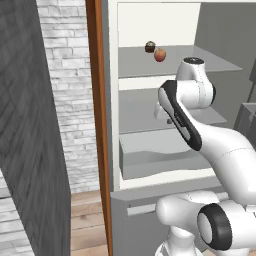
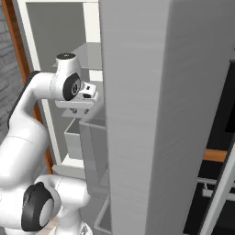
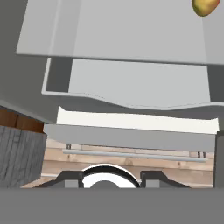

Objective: Pick the peach and mango from the fridge and place them on the plate next to the blender to make a fruit smoothie.

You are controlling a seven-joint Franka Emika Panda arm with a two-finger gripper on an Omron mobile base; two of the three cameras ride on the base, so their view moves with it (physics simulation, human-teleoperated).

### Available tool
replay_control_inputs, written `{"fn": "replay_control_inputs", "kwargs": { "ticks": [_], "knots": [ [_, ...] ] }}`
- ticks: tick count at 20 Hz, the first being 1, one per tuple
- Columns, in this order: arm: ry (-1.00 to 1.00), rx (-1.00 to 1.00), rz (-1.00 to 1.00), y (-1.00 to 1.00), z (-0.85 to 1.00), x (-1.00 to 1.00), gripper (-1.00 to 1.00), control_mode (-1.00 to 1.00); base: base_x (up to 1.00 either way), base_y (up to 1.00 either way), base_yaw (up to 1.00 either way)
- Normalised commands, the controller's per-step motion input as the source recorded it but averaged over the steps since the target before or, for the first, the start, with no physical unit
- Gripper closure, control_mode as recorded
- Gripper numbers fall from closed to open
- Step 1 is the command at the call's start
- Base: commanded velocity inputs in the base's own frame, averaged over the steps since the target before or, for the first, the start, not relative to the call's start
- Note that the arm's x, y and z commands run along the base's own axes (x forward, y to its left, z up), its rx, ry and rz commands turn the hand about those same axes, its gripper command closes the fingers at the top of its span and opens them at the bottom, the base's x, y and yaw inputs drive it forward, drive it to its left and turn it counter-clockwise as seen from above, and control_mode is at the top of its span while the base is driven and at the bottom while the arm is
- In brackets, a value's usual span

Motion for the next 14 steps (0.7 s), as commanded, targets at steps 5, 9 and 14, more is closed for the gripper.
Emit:
{"fn": "replay_control_inputs", "kwargs": {
  "ticks": [5,9,14],
  "knots": [
    [0.00,0.00,0.00,0.05,0.00,-0.02,-1.00,-1.00,0.00,0.00,0.00],
    [-0.29,0.00,0.00,0.02,0.26,-0.02,-1.00,-1.00,0.00,0.00,0.00],
    [-0.44,0.01,-0.01,-0.02,0.71,-0.16,-1.00,-1.00,0.00,0.00,0.00]
  ]
}}
